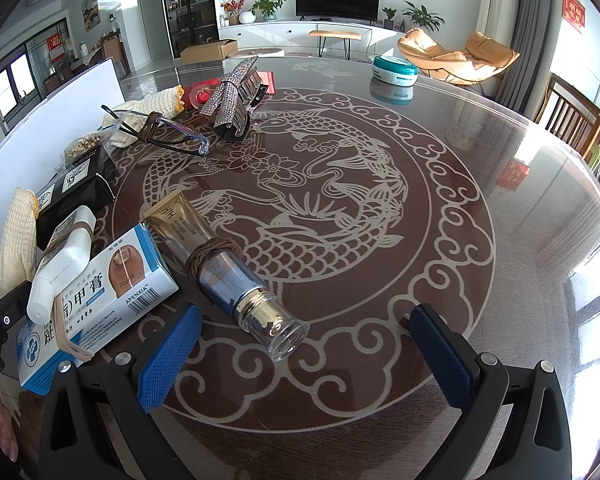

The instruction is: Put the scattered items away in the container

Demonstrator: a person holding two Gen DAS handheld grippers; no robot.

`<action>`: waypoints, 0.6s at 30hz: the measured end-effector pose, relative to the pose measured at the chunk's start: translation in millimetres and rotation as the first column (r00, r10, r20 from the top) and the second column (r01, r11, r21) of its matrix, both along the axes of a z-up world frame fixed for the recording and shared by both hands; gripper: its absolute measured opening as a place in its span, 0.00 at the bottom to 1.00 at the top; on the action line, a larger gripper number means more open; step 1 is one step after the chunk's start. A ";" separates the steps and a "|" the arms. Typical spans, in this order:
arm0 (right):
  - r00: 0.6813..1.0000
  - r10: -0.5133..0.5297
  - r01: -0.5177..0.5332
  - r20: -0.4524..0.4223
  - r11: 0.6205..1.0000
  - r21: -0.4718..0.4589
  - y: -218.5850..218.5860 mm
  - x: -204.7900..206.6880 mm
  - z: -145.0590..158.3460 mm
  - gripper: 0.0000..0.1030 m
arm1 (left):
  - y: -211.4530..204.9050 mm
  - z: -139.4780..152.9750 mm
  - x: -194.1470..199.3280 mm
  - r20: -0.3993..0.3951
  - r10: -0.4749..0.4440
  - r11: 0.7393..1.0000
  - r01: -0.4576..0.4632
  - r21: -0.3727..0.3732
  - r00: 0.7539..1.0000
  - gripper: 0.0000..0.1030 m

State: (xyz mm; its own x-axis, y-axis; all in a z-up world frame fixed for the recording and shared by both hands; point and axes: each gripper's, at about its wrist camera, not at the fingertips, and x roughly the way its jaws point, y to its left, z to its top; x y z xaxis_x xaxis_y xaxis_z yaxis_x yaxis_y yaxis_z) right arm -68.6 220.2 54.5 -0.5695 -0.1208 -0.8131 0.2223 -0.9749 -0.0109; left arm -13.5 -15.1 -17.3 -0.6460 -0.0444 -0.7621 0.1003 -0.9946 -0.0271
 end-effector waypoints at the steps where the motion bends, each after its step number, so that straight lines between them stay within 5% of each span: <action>1: 1.000 0.000 0.000 0.000 1.000 0.000 0.0 0.0 0.0 1.00 | 0.0 0.1 0.1 -0.001 0.000 1.000 0.000 0.000 1.000 1.00; 18: 1.000 0.000 0.000 0.000 1.000 0.000 -0.2 0.0 0.0 1.00 | 0.2 1.6 1.4 -0.007 -0.003 1.000 0.003 -0.002 1.000 1.00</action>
